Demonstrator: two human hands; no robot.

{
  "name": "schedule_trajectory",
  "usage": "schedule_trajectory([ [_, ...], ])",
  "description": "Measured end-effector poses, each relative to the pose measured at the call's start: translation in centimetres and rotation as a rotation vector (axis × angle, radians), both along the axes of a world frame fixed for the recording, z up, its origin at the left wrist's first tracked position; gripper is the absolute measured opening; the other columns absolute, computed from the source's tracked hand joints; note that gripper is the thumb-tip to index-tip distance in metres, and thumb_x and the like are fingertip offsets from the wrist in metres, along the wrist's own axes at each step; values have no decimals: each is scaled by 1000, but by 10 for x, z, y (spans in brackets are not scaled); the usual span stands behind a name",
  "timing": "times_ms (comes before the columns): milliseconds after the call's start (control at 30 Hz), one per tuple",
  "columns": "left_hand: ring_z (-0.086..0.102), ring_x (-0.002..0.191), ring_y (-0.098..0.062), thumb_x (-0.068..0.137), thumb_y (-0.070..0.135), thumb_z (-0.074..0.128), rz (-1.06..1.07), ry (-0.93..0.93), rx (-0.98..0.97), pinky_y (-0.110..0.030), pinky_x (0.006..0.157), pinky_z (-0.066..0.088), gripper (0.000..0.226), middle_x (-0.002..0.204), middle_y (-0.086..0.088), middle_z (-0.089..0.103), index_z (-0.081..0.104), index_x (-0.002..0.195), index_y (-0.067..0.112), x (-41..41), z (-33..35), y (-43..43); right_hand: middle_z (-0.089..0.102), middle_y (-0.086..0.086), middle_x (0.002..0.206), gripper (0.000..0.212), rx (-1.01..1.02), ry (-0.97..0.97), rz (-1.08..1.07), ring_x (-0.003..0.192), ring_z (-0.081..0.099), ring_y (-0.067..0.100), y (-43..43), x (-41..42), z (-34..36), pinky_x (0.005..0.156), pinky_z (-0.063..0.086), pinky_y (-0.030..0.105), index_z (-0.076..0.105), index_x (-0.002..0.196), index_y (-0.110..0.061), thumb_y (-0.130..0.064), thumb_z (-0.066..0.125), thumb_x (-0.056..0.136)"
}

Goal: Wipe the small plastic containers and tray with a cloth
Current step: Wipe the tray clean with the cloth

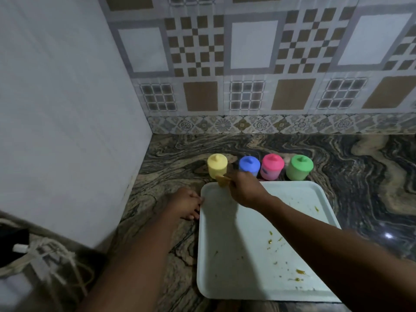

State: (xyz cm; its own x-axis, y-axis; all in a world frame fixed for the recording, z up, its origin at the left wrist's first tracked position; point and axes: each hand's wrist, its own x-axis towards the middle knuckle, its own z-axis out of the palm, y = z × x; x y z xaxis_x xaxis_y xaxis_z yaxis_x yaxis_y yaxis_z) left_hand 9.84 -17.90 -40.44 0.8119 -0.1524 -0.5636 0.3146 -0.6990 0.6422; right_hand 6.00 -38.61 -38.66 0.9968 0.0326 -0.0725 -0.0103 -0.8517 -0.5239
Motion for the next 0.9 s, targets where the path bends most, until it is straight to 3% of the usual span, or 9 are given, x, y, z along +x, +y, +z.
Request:
schedule_trajectory([
  [67,74,67,-26,99,27,60,12,38,-21,-33,60,55,24,84,-15,75,67,98,3,3,-5,3,68,13,108,37,-130,-45,108,95,64,34,12,-4,-18,72,55,43,65,112,-15,-21,41,85],
  [133,74,65,-25,99,27,60,18,53,-43,-33,60,55,22,80,-12,75,68,98,6,7,-9,5,64,11,123,43,-208,-66,159,110,61,34,23,-17,-33,85,54,44,62,125,-18,-22,43,87],
  [300,75,67,-24,97,30,65,16,54,-55,-34,63,59,20,83,-11,76,68,100,10,8,-7,4,52,17,146,57,-70,-101,123,138,44,36,38,-44,-55,112,36,45,59,135,-7,-7,39,81],
  [500,72,61,-21,98,28,63,27,17,-45,-32,59,58,20,85,-12,75,65,101,9,5,-7,2,53,6,147,55,99,-157,181,141,43,22,36,-81,-72,118,33,41,63,134,-15,-1,46,83],
  [667,72,65,-23,99,29,63,55,28,-50,-33,61,61,20,89,-14,74,65,101,9,3,-5,0,52,-1,148,42,199,-181,357,143,36,6,44,-135,-79,121,20,27,62,134,-17,-9,57,93],
  [767,70,66,-24,98,29,63,82,21,-64,-35,63,62,20,89,-15,74,65,101,9,1,-6,-1,52,-4,148,40,263,-135,406,143,36,4,43,-164,-74,121,22,29,64,132,-18,-19,62,92],
  [900,67,57,-20,98,28,63,97,-28,-69,-34,61,60,20,84,-14,72,64,100,8,-3,-10,-2,58,-9,141,47,298,-33,397,136,44,-2,45,-199,-57,116,33,26,66,129,-26,-8,60,86],
])
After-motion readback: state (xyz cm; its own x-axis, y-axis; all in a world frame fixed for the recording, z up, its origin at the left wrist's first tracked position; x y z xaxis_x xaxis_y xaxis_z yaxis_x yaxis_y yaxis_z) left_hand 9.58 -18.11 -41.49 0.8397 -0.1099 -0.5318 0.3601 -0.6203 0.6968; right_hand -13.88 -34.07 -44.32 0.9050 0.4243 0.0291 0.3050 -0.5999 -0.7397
